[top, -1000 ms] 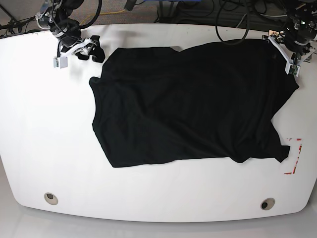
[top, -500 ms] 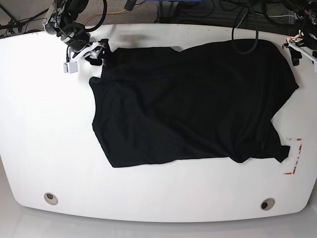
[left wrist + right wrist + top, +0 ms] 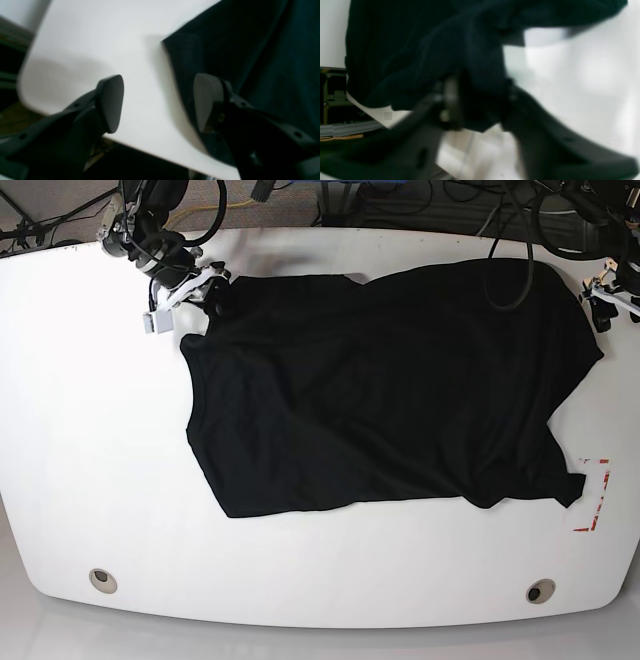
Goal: Fold the T-shirt properly
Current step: 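Release the T-shirt and regrasp its edge with both grippers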
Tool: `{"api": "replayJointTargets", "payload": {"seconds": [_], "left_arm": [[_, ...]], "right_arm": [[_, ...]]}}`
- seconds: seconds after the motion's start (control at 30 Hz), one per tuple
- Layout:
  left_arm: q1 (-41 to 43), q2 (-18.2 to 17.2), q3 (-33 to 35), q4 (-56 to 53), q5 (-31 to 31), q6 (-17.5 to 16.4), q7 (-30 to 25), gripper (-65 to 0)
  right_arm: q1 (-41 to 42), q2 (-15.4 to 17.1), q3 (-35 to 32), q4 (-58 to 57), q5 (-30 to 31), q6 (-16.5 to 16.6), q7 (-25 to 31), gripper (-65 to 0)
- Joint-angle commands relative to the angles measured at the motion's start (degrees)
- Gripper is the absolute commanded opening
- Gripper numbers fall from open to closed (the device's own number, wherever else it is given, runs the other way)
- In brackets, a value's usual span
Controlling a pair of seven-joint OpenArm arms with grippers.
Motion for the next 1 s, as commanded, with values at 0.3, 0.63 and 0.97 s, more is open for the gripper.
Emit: {"api": "replayJointTargets", "payload": {"seconds": [0.3, 0.63, 0.97], "left_arm": [[-5.87, -3.15, -0.17, -6.39, -0.26, 5.17, -1.0, -23.5], [-9.12, -6.58, 7.22, -11.58, -0.17, 5.35, -1.09, -23.5], [-11.49, -9.04, 13.81, -19.32, 0.54, 6.49, -1.18, -24.0]], "right_arm": [[-0.25, 3.27, -3.21, 1.05, 1.13, 0.36, 0.58, -65.0], [-0.34, 3.27, -3.38, 1.22, 1.21, 0.36, 0.58, -65.0], [-0.25, 3.18, -3.38, 1.14, 1.21, 0.36, 0.66, -65.0]]}}
